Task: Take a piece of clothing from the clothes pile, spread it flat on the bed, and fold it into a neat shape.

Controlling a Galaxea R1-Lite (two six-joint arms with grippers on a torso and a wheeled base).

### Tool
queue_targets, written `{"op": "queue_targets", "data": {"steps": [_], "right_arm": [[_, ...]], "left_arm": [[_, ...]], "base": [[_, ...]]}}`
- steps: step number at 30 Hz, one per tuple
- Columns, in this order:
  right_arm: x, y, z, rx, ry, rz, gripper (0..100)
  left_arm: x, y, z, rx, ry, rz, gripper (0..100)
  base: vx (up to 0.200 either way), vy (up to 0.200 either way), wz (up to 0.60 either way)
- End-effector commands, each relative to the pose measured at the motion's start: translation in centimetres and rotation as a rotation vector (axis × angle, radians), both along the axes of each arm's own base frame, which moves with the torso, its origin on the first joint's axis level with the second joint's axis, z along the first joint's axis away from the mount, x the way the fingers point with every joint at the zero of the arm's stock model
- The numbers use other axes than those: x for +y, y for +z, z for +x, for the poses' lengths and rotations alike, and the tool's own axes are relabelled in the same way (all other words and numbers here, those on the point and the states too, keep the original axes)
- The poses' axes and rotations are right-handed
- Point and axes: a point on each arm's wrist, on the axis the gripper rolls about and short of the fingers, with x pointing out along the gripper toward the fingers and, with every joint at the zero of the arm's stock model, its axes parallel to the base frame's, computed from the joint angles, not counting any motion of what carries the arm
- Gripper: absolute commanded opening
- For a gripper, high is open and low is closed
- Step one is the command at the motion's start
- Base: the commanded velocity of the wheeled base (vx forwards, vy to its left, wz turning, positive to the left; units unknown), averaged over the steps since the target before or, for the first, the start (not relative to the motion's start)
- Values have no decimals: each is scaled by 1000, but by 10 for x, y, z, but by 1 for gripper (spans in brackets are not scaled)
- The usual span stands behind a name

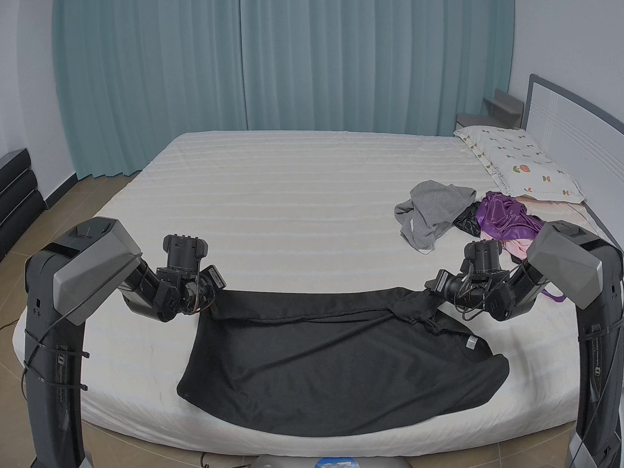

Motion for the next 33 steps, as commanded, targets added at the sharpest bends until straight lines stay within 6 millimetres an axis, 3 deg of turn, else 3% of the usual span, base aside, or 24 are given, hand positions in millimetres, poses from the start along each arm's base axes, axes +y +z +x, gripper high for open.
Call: {"op": "queue_targets", "data": {"steps": [1, 7, 13, 18, 20, 21, 27, 30, 33], "right_arm": [[2, 0, 11, -24, -2, 4, 0], [3, 33, 40, -187, -75, -1, 0], [11, 54, 60, -288, -96, 42, 0], [17, 45, 74, -314, -122, 21, 0], [20, 19, 79, -273, -131, -13, 0], [21, 9, 81, -252, -129, -20, 100], [14, -2, 73, -195, -130, -37, 100], [8, 7, 62, -176, -80, -74, 100], [6, 2, 46, -140, 20, -116, 100]], "left_arm": [[6, 9, 2, -25, 17, 3, 0], [17, 15, 11, -61, 56, 3, 0], [20, 5, 11, -40, 71, 12, 0], [18, -2, 12, -31, 69, 12, 0], [16, -7, 14, -26, 67, 12, 0], [16, -10, 16, -25, 67, 12, 0], [16, -15, 17, -17, 68, 14, 0], [16, -15, 17, -16, 68, 14, 0], [15, -15, 17, -14, 67, 15, 0]], "base": [[0, 0, 0], [0, 0, 0], [0, 0, 0], [0, 0, 0], [0, 0, 0], [0, 0, 0], [0, 0, 0], [0, 0, 0], [0, 0, 0]]}}
